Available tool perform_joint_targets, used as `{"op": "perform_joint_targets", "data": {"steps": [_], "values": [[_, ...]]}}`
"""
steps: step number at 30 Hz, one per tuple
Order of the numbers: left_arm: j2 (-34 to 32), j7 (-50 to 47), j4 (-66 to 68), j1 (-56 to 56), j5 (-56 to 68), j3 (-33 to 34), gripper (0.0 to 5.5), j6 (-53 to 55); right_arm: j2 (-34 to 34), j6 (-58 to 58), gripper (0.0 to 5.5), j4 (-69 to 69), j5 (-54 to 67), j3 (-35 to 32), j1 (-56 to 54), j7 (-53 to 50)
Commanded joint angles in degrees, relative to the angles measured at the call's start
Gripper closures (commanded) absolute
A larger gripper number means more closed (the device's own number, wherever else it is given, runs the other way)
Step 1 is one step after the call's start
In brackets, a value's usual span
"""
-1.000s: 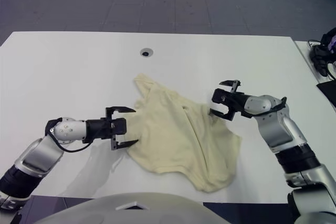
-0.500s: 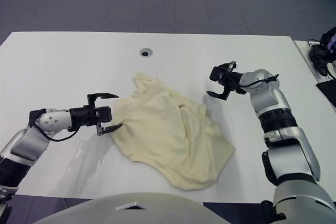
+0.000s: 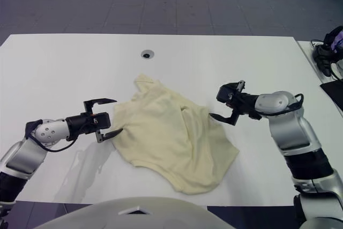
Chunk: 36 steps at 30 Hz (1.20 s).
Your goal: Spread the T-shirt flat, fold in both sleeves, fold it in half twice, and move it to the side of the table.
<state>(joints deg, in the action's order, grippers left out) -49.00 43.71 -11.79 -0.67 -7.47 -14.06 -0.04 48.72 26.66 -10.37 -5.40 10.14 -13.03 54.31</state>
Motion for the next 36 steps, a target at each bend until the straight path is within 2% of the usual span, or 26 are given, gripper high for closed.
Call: {"op": "perform_joint_targets", "data": {"steps": [1, 9, 14, 17, 23, 25, 29, 36], "values": [[-1.19, 2.15, 2.98, -5.71, -3.58, -3.27, 0.10, 3.72, -0.86, -2.02, 0.12, 3.74, -1.96, 1.96, -1.72, -1.52], [-1.72, 2.52, 3.21, -5.76, -3.36, -3.09, 0.10, 3.43, -1.59, -5.61, 0.12, 9.10, -4.49, 3.69, -1.61, -3.47], [-1.78, 2.53, 2.71, -6.20, -3.27, -3.02, 0.10, 3.54, -3.31, -9.70, 0.12, 17.61, -7.75, 6.08, -6.16, -5.76], [-1.78, 2.67, 2.12, -6.18, -3.17, -2.89, 0.10, 3.81, -5.08, -14.01, 0.12, 26.35, -10.58, 8.57, -11.27, -6.97], [-3.20, 3.36, 0.88, -7.40, -2.65, -1.17, 0.10, 4.21, -15.40, -28.28, 0.12, 65.40, -20.40, 15.76, -32.55, -19.16], [-3.51, 4.23, 0.35, -6.93, -2.41, -1.00, 0.10, 4.41, -17.65, -30.17, 0.12, 73.50, -22.92, 17.31, -37.30, -23.92], [-5.98, 6.63, -3.21, -8.03, -1.11, 0.14, 0.10, 4.60, -18.10, -30.18, 0.12, 82.85, -26.24, 19.13, -41.44, -31.15], [-11.28, 10.57, -17.34, -18.11, 4.15, 4.43, 0.10, 9.14, -17.30, -29.31, 0.12, 88.00, -26.13, 16.60, -41.81, -36.47]]}}
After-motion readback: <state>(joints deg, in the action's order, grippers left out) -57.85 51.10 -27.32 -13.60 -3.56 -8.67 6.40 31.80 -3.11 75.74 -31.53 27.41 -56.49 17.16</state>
